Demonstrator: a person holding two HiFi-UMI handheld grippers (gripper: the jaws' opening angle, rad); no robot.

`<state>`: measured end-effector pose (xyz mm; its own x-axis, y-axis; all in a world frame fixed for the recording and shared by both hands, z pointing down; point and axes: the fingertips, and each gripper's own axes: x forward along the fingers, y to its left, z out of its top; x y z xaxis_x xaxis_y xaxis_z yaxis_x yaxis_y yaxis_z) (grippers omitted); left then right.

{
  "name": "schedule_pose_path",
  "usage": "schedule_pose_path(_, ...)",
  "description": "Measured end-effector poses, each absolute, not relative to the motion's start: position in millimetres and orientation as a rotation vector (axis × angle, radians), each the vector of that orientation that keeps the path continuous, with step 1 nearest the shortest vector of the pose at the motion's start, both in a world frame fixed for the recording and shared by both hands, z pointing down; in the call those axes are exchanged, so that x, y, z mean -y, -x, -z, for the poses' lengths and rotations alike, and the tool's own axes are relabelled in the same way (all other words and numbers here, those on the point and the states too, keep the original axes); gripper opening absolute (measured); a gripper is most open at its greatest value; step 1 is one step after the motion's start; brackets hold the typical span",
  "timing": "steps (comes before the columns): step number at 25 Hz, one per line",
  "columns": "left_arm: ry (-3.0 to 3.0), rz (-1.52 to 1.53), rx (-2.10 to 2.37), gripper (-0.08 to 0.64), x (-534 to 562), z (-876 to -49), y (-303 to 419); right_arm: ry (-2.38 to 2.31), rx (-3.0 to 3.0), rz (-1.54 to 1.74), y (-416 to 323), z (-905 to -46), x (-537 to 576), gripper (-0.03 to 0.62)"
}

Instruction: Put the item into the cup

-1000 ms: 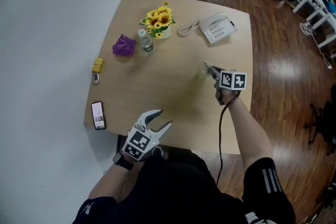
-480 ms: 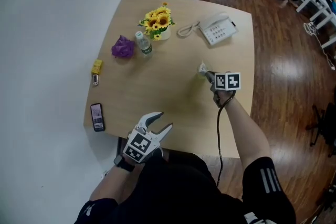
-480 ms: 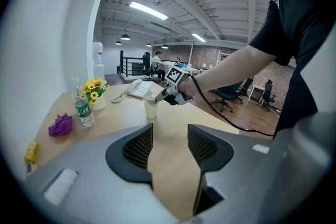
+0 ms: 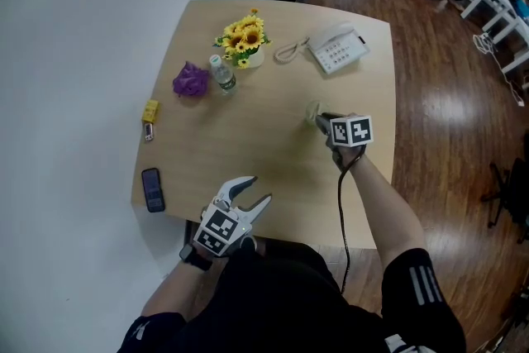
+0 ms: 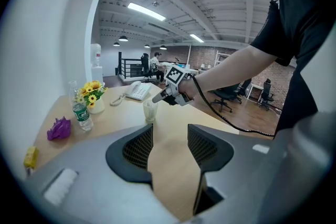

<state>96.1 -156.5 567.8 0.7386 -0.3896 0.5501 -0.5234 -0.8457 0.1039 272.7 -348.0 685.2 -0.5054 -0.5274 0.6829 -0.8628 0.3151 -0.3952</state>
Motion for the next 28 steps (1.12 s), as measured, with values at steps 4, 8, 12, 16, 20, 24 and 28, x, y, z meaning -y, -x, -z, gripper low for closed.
schedule_pose_path(4, -2.703, -0.756, 0.712, 0.201, 155, -563, -94, -1.305, 2.194, -1.032, -281, -664, 352, 0.094)
schedule_pose_path(8, -2.727, -0.738, 0.707, 0.201, 153, -553, -88, -1.355, 2.290, -1.020, -280, -621, 346, 0.094)
schedule_pose_path(12, -2.756, -0.710, 0.713, 0.201, 150, -540, -74, -1.381, 2.416, -0.973, -268, -565, 320, 0.094)
schedule_pose_path(16, -2.793, -0.677, 0.716, 0.201, 140, -525, -53, -1.394, 2.536, -0.922, -246, -513, 275, 0.094)
schedule_pose_path(20, -2.826, -0.652, 0.701, 0.201, 118, -512, -31, -1.443, 2.627, -0.898, -221, -472, 219, 0.091)
schedule_pose_path(24, -2.848, -0.647, 0.659, 0.201, 84, -510, -6, -1.519, 2.666, -0.862, -193, -452, 154, 0.035)
schedule_pose_path(28, -2.863, -0.642, 0.619, 0.201, 44, -511, 22, -1.518, 2.709, -0.851, -154, -441, 86, 0.008)
